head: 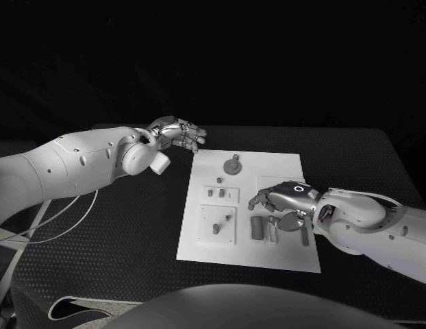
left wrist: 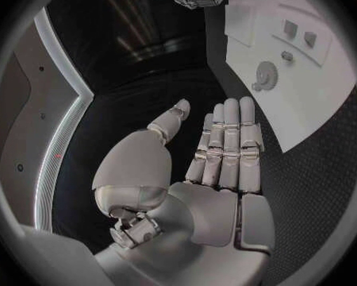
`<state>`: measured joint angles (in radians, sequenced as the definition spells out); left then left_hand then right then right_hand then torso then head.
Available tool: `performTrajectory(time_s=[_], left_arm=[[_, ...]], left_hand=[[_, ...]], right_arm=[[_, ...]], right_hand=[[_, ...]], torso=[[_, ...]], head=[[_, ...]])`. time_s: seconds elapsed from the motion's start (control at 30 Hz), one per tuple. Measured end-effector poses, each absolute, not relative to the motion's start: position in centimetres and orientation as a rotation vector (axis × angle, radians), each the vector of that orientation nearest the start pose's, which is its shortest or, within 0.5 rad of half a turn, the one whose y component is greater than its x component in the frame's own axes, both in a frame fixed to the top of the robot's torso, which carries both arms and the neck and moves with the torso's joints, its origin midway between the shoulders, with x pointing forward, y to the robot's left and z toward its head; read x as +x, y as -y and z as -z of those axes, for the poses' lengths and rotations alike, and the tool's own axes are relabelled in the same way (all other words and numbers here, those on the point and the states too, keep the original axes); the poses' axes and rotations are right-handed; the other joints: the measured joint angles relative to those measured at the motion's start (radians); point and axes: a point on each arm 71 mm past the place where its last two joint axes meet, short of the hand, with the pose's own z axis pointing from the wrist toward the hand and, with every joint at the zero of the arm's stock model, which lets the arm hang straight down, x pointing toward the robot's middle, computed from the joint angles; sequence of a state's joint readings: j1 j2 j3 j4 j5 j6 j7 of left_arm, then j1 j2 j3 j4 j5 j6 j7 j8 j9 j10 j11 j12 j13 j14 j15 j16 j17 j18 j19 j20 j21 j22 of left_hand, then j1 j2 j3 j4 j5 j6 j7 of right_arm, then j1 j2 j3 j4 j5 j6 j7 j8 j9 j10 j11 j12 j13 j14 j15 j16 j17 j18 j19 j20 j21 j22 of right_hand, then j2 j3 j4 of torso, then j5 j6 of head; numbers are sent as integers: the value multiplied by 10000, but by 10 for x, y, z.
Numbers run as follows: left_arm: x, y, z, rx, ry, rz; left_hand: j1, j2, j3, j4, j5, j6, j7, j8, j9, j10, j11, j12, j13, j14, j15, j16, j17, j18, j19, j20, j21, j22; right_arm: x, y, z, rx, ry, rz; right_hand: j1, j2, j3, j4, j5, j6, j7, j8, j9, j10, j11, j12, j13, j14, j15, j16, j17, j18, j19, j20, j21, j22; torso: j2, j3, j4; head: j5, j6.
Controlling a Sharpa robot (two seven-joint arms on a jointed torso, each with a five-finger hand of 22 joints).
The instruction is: Assemble the parts on the task board
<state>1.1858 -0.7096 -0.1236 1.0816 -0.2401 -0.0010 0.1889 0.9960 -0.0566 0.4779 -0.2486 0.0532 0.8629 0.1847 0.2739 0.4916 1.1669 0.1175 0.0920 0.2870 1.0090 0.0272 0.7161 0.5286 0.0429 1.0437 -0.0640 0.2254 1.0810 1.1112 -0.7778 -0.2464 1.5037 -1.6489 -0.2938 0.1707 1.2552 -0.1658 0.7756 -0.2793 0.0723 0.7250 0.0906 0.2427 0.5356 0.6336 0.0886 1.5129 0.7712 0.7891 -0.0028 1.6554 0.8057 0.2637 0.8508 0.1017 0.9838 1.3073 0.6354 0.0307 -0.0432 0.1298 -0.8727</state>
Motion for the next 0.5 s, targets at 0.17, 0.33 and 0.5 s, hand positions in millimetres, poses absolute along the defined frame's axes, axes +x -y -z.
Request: performTrajectory(time_s=[0.17, 0.33, 0.5], left_arm=[[537, -263, 250, -9829, -18129, 12536], [537, -264, 250, -9834, -18132, 12529], [536, -264, 250, -9838, -18138, 12526]], left_hand=[[0, 0, 0, 0, 0, -27, -27, 0, 0, 0, 0, 0, 0, 0, 0, 0, 0, -9, 0, 0, 0, 0], [0, 0, 0, 0, 0, -34, -34, 0, 0, 0, 0, 0, 0, 0, 0, 0, 10, -47, 0, 0, 0, 9], [0, 0, 0, 0, 0, -34, -33, 0, 0, 0, 0, 0, 0, 0, 0, 0, 10, -51, 0, 0, 0, 8]], right_arm=[[419, 166, 283, -4572, -18191, -8817], [421, 168, 281, -2960, -18666, -8716], [421, 169, 283, -1169, -19508, -8000]], right_hand=[[-1373, -116, -1186, 317, -27, 379, 680, 391, 133, 208, -136, 42, -31, 246, -147, 0, 79, 1, 233, -158, 79, 0], [-2469, -280, -1895, 866, -27, 1081, 866, 804, 339, 407, -119, 39, -68, 372, -128, 0, 83, -5, 361, -217, 79, 0], [-3774, -545, -2177, 2031, -27, 1931, 434, 1469, 754, 1030, -478, 87, -169, 953, -425, 0, 75, -10, 913, -518, 85, -53]], torso=[[0, -7, -2], [0, -10, -3], [-1, -14, -5]], head=[[-18, 0], [-33, 0], [-35, 0]])
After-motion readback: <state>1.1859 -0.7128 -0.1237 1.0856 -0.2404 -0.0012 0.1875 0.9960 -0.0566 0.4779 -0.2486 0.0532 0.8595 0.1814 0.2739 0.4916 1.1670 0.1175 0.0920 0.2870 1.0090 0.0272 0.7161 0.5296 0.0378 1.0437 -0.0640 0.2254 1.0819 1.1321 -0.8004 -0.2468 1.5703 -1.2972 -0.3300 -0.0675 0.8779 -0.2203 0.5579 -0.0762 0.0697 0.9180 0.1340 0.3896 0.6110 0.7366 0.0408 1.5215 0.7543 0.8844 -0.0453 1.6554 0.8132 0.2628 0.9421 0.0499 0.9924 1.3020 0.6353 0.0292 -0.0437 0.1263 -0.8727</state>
